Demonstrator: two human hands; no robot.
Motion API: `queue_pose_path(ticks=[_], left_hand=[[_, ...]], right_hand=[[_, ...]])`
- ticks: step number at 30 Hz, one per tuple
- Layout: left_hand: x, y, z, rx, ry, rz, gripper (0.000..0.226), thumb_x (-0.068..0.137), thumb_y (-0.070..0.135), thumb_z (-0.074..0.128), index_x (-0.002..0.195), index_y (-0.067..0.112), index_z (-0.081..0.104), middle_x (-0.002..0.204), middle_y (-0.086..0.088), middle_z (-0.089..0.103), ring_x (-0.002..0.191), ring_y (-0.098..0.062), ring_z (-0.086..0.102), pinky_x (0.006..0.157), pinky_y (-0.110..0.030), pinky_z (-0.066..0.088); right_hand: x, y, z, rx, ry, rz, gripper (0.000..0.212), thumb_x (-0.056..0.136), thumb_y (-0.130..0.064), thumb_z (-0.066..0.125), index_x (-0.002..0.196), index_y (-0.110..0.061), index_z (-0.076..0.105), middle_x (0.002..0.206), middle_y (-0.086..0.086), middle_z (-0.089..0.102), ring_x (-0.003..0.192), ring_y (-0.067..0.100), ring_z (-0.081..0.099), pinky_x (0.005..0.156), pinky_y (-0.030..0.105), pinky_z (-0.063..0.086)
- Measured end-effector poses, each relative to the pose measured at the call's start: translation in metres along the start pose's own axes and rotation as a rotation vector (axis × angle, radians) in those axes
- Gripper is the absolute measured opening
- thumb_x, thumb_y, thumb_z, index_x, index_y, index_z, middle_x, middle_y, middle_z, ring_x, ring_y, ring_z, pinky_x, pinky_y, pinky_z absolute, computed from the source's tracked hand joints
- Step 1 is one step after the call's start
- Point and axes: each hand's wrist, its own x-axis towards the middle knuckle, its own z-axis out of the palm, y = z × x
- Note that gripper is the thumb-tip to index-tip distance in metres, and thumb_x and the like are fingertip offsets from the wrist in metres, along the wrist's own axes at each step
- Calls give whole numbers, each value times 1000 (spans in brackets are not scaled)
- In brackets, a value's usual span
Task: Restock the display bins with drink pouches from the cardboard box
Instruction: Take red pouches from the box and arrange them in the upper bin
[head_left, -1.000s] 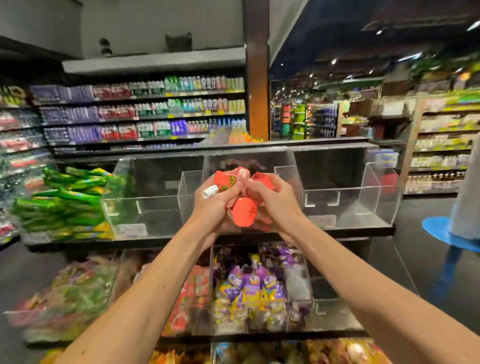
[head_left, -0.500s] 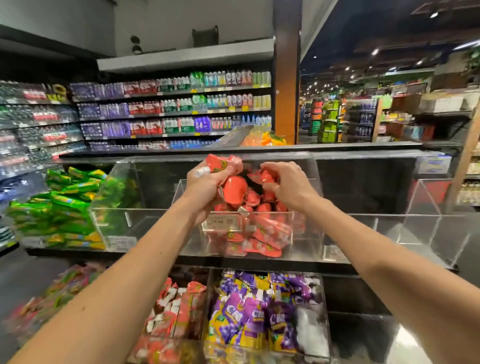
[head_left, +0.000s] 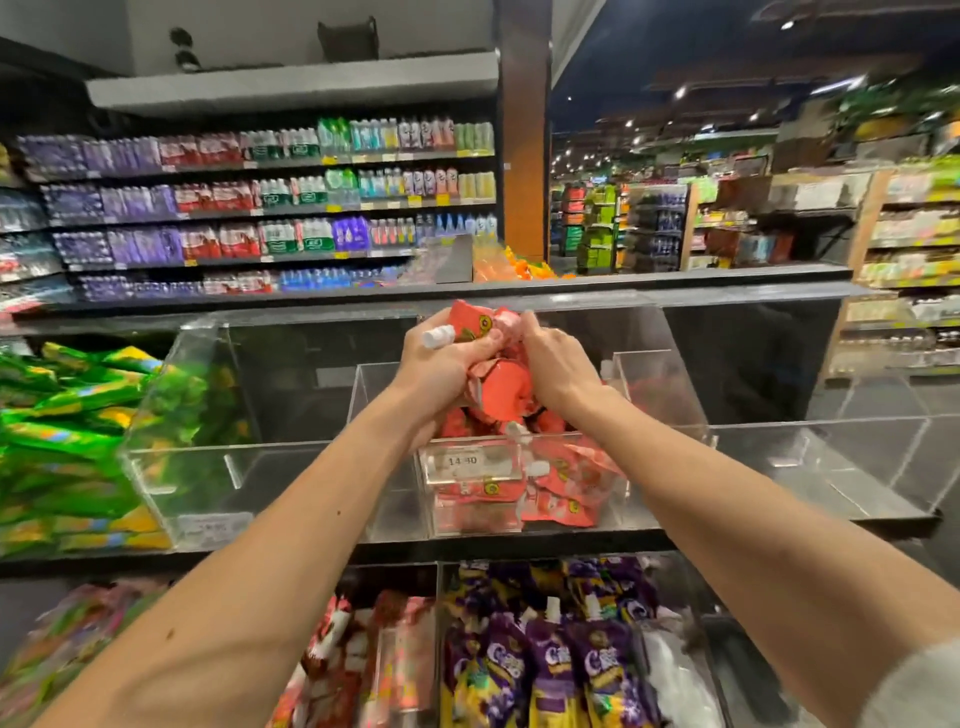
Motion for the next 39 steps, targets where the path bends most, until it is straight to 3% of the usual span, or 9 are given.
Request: queue_pose_path(ticks=[5,9,12,15,20,24,28,31,39], left_hand=[[6,-10,-8,-24,-65,-6,22,88,8,74,108,1,66,106,-22,73,97,-40,71,81,-55,59],[4,-11,-6,17,-91,20,10,89,8,72,91,17,69,84,-4,76,73,-19,72,62,-33,60],[2,-11,0,28,-87,27,10,88,9,73,93,17,70,90,-7,77,77,-19,73,67,-36,61],[0,-10,9,17,-76,-9,11,88,8,73,98,12,71,95,-11,77,82,-24,74,74,-40,60],[2,-3,25,-141,-200,-275,26,72,24,76,93,12,66,78,-7,70,73,-20,63,76,-40,56],[9,6,32,-253,-182,-339,19,84,11,66,101,6,63,90,-16,69,79,-25,67,73,-47,59],[15,4,34,-12,77,-320,28,98,2,56,124,11,54,90,-17,67,74,-29,67,51,-43,61],[14,1,36,79,92,-287,18,98,1,55,110,13,62,92,-17,66,81,-31,66,50,-39,61],[16,-2,34,165,103,-218,19,95,1,57,109,12,65,85,-12,66,71,-23,65,64,-41,61]], right_hand=[[0,11,16,-77,-116,12,21,88,-2,54,104,-7,67,116,13,67,109,37,62,80,39,47],[-2,20,15,-13,-177,-7,24,94,-14,50,104,-4,69,129,13,62,123,34,55,94,37,43],[-10,30,2,41,-169,-8,25,95,-15,54,110,-5,72,140,17,53,137,30,42,111,33,31],[-19,37,-18,288,-65,-8,40,89,-16,68,128,-13,61,132,8,60,120,25,58,102,38,47],[-30,44,-65,825,-269,-6,51,85,-15,77,129,-31,57,116,0,66,95,15,70,82,35,60],[-36,55,-88,763,-158,41,32,82,-23,80,108,-31,63,105,9,68,90,23,68,81,45,60],[-41,64,-100,480,81,101,34,82,-31,79,109,-20,63,99,2,64,87,23,62,71,30,49],[-44,58,-93,176,104,69,37,87,-35,73,112,-12,61,108,6,50,93,23,53,76,27,36],[-20,44,-41,-183,96,-60,27,100,-19,56,122,-3,58,121,17,51,118,33,51,88,37,49]])
